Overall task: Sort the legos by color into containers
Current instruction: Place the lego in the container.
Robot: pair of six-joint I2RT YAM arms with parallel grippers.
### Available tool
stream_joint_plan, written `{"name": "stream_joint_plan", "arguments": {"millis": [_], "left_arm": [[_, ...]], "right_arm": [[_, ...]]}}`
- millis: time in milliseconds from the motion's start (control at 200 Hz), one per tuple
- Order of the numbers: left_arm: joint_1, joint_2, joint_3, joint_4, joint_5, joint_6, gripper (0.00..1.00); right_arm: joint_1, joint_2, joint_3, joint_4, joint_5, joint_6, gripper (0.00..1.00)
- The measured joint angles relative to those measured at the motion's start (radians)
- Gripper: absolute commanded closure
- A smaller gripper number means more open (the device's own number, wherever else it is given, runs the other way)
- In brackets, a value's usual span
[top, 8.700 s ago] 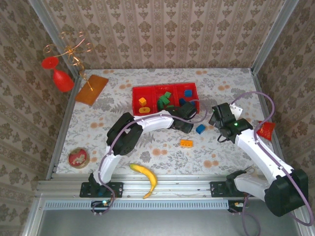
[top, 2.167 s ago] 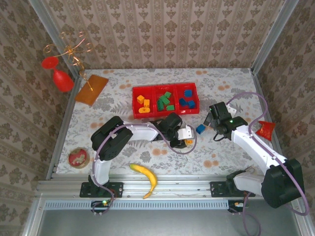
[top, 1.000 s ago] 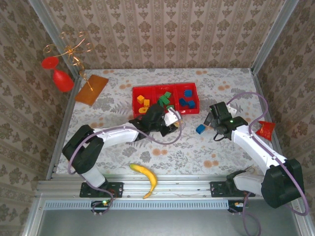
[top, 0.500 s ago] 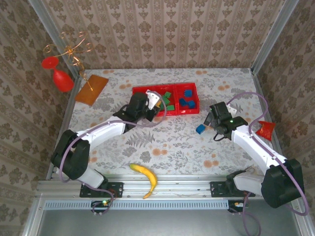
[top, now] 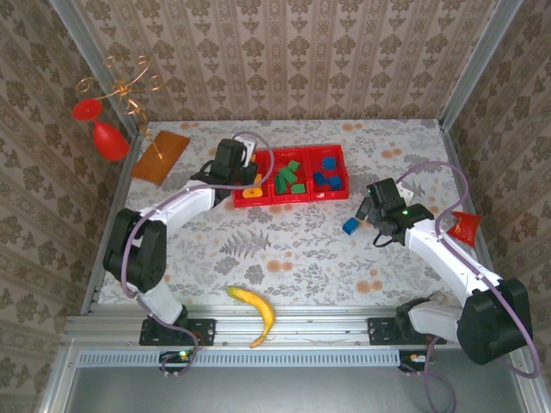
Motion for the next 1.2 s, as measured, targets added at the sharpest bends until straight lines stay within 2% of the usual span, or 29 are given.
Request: {"name": "stream_joint_plan", "arguments": {"millis": [585, 970, 1200], "left_arm": [[0.011, 0.171, 0.186, -0.100, 0.000, 0.000, 0.76], [0.011, 0.241, 0.229, -0.138, -0.008, 0.000, 0.63], [0.011, 0.254, 0.240, -0.148, -0.019, -0.010, 0.49]], "right_arm": [[0.000, 0.000, 0.000, 0.000, -0.001, 0.000, 0.00], [0.000, 0.000, 0.000, -0.001, -0.026, 0.000, 0.00], [0.007, 0.003, 0.000, -0.003, -0.035, 0.000, 0.00]]}}
